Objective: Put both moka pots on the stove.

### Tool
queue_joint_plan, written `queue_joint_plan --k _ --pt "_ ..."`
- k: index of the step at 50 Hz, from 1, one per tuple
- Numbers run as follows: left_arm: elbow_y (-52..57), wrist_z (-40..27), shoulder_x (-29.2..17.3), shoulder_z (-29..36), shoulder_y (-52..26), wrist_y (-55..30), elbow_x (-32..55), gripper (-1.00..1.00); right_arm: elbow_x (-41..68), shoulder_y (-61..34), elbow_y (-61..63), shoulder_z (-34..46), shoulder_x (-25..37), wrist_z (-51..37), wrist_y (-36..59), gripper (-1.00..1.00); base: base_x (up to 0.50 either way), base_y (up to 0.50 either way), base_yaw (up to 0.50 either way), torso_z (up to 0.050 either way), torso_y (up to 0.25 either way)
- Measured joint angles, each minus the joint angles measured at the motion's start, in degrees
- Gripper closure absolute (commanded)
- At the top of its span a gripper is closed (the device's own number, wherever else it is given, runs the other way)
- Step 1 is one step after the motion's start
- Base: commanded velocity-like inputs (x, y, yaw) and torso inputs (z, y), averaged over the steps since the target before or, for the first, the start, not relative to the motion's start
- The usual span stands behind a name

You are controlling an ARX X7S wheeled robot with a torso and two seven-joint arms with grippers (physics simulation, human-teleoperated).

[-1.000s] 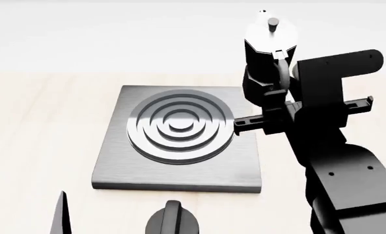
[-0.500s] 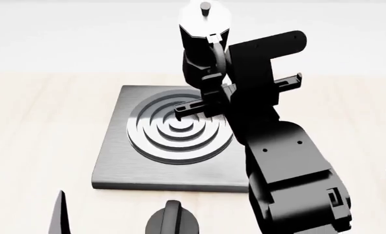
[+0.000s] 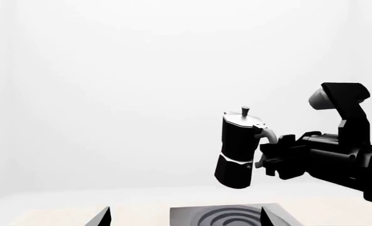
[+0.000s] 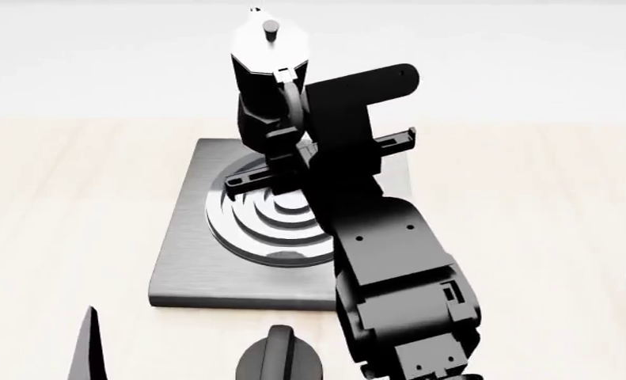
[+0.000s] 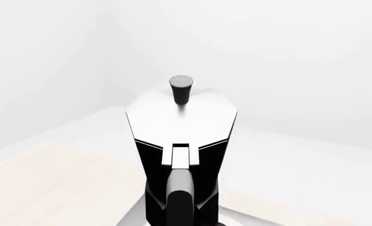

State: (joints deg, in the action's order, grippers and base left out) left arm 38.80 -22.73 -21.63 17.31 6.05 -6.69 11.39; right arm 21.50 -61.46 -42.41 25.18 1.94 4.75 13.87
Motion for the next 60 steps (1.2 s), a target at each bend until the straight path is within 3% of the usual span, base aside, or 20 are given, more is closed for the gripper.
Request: queue_joint_plan --k 16,44,55,56,60 --pt "-0.23 0.42 -0.58 0.56 -0.06 0.54 -0.04 -1.00 5.01 -2.33 -7.58 5.70 -1.12 -1.14 -5.24 1.00 0.00 0.00 0.00 0.000 0.001" --pt "-0.51 0.02 -0.99 1.17 -0.27 0.86 -0.60 -1.00 13.39 -5.01 -14.74 14.27 -1.47 -2.31 -10.88 1.00 0.00 0.00 0.00 0.000 -0.146" --pt "-0.51 -0.14 -1.17 1.29 -0.23 1.12 -0.67 -1.00 17.61 -6.35 -16.98 18.48 -1.47 -2.83 -13.31 1.00 0.00 0.00 0.00 0.000 0.000" --pt "-0.53 -0.15 -1.19 1.29 -0.22 1.17 -0.66 -1.00 18.00 -6.42 -17.06 18.83 -1.46 -2.87 -13.41 -1.00 0.00 0.00 0.00 0.000 0.000" --pt "-0.61 -0.17 -1.22 1.33 -0.21 1.39 -0.63 -1.00 19.15 -6.48 -16.84 20.03 -1.21 -3.15 -13.62 -1.00 0.00 0.00 0.00 0.000 0.000"
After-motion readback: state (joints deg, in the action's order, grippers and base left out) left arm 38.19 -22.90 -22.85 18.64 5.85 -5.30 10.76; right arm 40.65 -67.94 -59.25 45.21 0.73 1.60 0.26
